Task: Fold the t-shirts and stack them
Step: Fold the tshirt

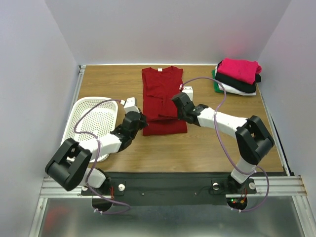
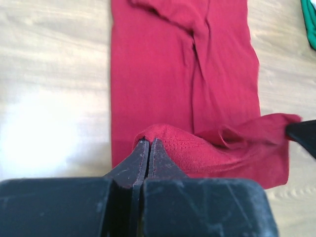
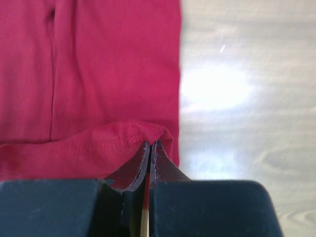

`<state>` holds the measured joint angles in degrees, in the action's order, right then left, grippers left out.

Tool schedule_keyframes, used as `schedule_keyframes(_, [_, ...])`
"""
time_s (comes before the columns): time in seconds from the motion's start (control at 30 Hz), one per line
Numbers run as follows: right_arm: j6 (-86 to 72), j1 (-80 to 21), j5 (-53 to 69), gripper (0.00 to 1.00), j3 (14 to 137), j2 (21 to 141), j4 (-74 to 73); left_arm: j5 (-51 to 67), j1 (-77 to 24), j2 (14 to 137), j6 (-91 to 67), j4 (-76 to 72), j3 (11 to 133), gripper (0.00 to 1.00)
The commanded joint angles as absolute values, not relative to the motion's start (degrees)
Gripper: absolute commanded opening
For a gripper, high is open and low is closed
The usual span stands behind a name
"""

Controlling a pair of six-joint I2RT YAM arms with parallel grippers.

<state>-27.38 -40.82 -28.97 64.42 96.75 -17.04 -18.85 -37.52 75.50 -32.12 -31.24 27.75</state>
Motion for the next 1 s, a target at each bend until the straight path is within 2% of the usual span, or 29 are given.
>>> schedule_keyframes(0.0, [-23.73,-37.19,-30.24,0.00,70.56,99.13,-13.54,-14.07,-34.46,80.76,-26.63,-37.70,34.44,0.00])
schedule_keyframes(0.37, [-19.34,-33.05,-27.69,0.00,82.52,111.18,-13.10,-9.93,-29.53,95.87,-23.29,-38.85,47.10,0.00])
schedule_keyframes(0.97, [-17.40,-30.94,-28.92,0.01,89.73,118.48,-13.10,-11.25,-25.93,105.20,-22.59,-36.30,55.98,0.00])
